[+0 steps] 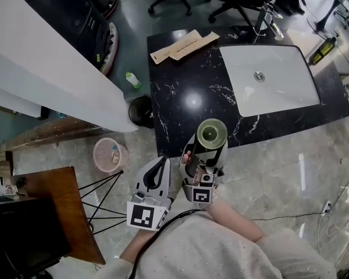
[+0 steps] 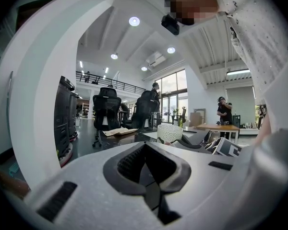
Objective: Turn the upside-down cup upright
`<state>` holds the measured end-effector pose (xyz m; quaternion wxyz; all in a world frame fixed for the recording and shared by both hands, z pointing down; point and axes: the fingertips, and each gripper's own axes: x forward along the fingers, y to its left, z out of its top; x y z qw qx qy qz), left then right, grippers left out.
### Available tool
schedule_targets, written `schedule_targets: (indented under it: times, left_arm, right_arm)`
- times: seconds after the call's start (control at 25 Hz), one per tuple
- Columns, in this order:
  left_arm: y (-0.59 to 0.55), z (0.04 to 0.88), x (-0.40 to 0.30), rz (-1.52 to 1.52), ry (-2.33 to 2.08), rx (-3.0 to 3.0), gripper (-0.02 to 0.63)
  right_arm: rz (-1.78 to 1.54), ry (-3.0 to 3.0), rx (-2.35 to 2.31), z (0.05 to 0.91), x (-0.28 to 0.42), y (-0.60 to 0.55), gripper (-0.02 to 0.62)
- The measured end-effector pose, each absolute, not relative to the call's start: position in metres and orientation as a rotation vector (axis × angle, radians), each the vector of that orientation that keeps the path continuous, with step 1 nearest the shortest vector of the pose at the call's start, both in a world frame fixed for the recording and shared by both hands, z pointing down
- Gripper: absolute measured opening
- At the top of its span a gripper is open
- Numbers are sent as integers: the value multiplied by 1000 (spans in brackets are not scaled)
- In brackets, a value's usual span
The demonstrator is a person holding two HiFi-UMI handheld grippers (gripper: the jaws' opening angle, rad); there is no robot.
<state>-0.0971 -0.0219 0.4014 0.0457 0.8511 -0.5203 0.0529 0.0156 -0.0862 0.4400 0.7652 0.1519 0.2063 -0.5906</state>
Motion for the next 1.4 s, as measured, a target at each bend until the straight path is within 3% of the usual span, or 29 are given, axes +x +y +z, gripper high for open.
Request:
schedule_targets:
  times: [0.6,0.72,0.92,1.4]
  left_arm:
    - [-18,409,-97,188,-1584,2570,8]
    - [-16,410,-97,187,-1578,2568,8]
    - [-13,409,-98,173,-1585,2563,8]
    - [-18,414,-75,89,-1522,2584,8]
  right_arm:
    - [-1262,497,299,443,23,-88,322]
    - [-1271,512,314,442,23,-88,386]
    - [-1304,596,328,438,18,-78,408]
    - [-1509,1455,85,405,-6,-35,400]
